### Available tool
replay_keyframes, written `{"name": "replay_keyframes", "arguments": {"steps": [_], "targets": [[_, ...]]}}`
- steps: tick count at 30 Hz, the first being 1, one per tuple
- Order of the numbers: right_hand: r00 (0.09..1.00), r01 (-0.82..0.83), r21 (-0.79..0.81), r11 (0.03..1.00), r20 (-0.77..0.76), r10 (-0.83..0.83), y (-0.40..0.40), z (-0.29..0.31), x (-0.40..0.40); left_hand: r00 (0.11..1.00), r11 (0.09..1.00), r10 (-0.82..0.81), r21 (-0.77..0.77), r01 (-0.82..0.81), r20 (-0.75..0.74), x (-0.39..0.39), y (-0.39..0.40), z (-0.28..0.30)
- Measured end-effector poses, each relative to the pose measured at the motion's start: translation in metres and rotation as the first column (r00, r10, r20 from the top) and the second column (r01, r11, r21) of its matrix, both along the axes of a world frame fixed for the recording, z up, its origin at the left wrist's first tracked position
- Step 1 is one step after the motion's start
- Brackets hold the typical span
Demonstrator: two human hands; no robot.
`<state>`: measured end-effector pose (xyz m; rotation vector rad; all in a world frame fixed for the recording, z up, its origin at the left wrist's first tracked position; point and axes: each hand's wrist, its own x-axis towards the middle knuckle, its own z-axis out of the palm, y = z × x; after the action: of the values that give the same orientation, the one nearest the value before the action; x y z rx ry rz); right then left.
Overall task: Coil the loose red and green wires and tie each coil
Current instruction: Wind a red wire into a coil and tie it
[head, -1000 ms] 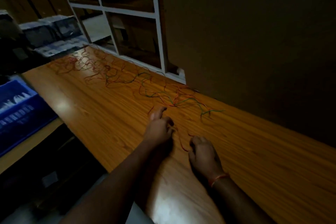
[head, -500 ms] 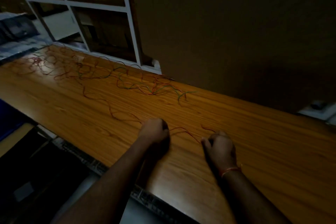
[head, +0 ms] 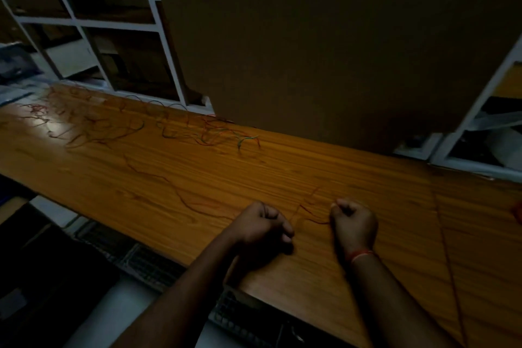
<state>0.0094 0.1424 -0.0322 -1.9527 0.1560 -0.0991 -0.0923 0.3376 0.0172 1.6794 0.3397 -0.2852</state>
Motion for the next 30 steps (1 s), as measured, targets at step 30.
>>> {"name": "replay_keyframes", "arguments": {"steps": [30], "targets": [[0.94, -0.317, 0.222, 0.922, 0.206, 0.273, -0.078, 0.048, 0.005, 0.866, 0.552, 0.401, 0.675, -0.489, 0.299, -0.014, -0.032, 0.025]]}}
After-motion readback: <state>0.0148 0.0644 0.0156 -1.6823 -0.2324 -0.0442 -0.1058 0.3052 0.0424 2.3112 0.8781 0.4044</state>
